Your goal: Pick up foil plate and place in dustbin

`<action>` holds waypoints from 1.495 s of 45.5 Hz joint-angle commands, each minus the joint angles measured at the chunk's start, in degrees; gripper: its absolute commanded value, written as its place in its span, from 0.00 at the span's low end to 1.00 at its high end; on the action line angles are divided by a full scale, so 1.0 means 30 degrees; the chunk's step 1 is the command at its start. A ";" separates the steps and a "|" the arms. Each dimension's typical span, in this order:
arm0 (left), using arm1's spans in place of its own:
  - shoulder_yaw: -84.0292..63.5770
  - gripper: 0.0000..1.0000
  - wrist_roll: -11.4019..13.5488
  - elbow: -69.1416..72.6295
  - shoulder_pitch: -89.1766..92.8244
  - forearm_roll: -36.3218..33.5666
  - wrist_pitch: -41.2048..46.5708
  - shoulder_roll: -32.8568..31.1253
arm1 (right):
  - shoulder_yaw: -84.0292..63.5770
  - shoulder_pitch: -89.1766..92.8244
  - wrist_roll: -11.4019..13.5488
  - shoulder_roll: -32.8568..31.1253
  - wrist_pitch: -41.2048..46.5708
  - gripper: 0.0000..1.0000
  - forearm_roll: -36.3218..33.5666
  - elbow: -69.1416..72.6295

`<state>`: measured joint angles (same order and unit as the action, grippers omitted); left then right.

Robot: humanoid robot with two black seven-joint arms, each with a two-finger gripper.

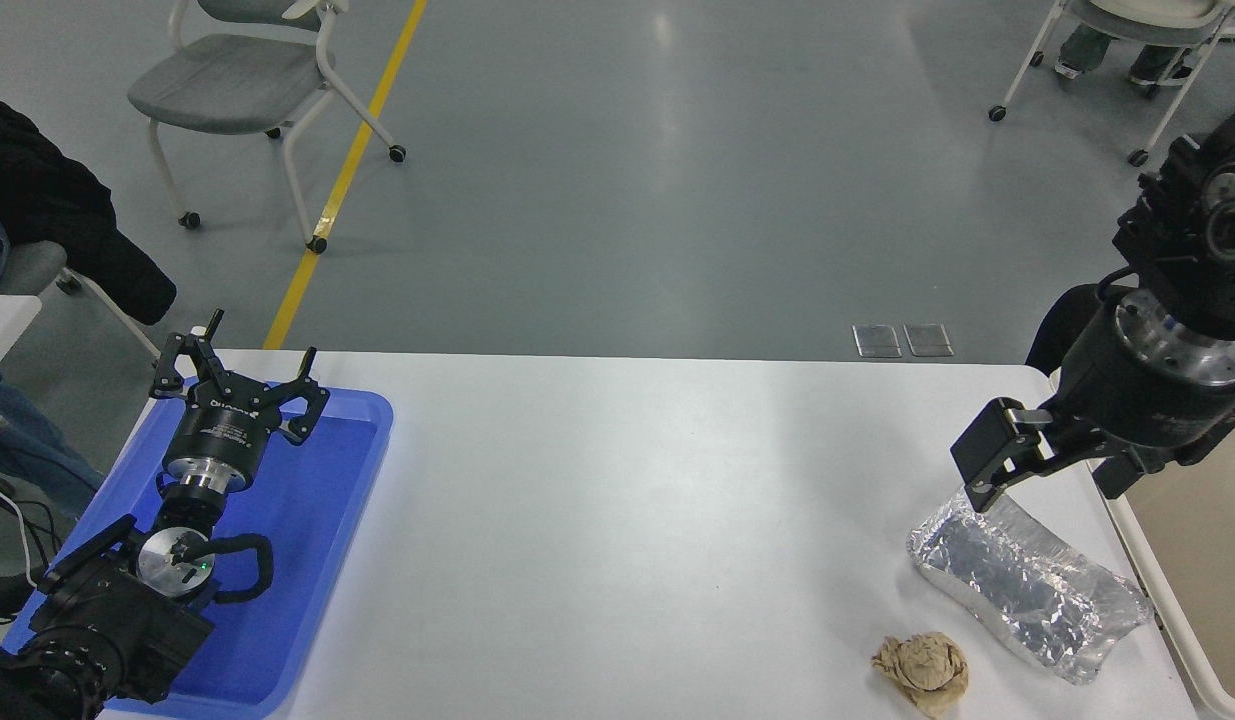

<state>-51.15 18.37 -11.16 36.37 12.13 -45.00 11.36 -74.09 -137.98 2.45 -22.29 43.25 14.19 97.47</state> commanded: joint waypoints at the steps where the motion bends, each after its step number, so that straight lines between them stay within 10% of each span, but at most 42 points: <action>1: 0.0000 1.00 -0.0088 0.0000 0.0006 0.0000 0.0000 0.0024 | 0.0027 0.0027 0.0004 -0.0042 -0.0383 1.00 -0.0190 -0.0089; 21: 0.0176 1.00 -0.0294 0.0000 0.0065 -0.0030 0.0000 0.0024 | -0.0206 0.3189 -0.0025 -0.0012 -0.2814 1.00 0.0571 -0.1524; 48: 0.0176 1.00 -0.0294 0.0000 0.0065 -0.0030 0.0000 0.0023 | 0.3863 1.4963 0.0034 -0.6016 -0.4661 1.00 0.7982 -0.9607; 68: 0.0176 1.00 -0.0294 0.0000 0.0065 -0.0030 0.0000 -0.0006 | 0.7233 2.1646 0.0238 -0.7190 -0.6008 1.00 0.8366 -1.2745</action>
<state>-50.67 17.49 -11.18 36.56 12.04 -45.00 11.36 -58.11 -83.69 2.69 -42.26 27.77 38.48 63.52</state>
